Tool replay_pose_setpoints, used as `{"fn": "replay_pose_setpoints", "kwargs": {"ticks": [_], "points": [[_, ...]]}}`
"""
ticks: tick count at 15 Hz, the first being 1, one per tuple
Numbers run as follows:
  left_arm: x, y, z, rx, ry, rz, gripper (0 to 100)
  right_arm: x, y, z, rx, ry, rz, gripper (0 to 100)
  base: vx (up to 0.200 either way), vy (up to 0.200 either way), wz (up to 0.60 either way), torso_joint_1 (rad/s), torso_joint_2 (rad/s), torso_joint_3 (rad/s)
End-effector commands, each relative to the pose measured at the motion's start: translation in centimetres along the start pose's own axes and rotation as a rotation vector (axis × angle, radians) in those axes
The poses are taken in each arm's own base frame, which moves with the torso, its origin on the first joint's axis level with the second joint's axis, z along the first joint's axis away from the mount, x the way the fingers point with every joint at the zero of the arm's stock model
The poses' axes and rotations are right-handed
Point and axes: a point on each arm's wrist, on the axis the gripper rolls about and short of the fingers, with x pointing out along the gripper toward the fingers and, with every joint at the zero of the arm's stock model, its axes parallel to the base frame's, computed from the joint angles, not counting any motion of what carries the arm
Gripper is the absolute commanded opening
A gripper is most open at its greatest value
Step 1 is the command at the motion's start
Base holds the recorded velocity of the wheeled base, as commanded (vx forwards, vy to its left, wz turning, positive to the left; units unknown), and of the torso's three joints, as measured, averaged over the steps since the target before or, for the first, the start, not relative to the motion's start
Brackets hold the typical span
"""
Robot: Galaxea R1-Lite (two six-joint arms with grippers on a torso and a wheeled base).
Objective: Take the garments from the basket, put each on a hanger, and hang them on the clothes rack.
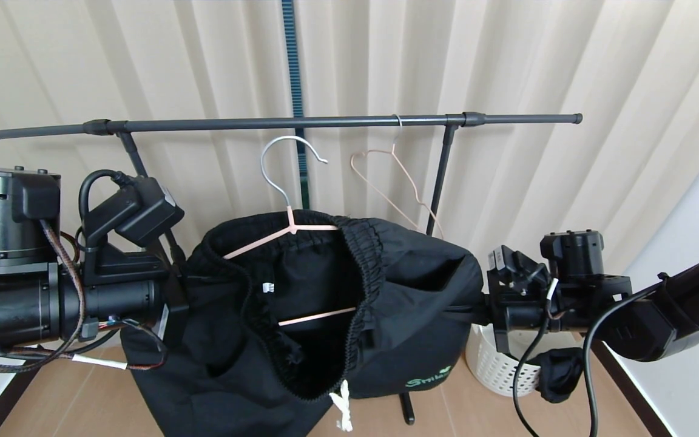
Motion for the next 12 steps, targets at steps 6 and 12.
{"fn": "replay_pose_setpoints", "kwargs": {"ticks": [6, 12], "points": [[-1.1, 0.1, -0.3, -0.029, -0.006, 0.035, 0, -1.4, -1.8, 0.2, -0.010, -0.014, -0.066, 0, 0.000, 0.000, 0.00, 0.000, 0.00, 0.000], [-2.1, 0.4, -0.4, -0.069, -0.016, 0.073, 0, -1.4, -3.1, -0.8, 0.008, 0.007, -0.107, 0, 0.000, 0.000, 0.00, 0.000, 0.00, 0.000]]}}
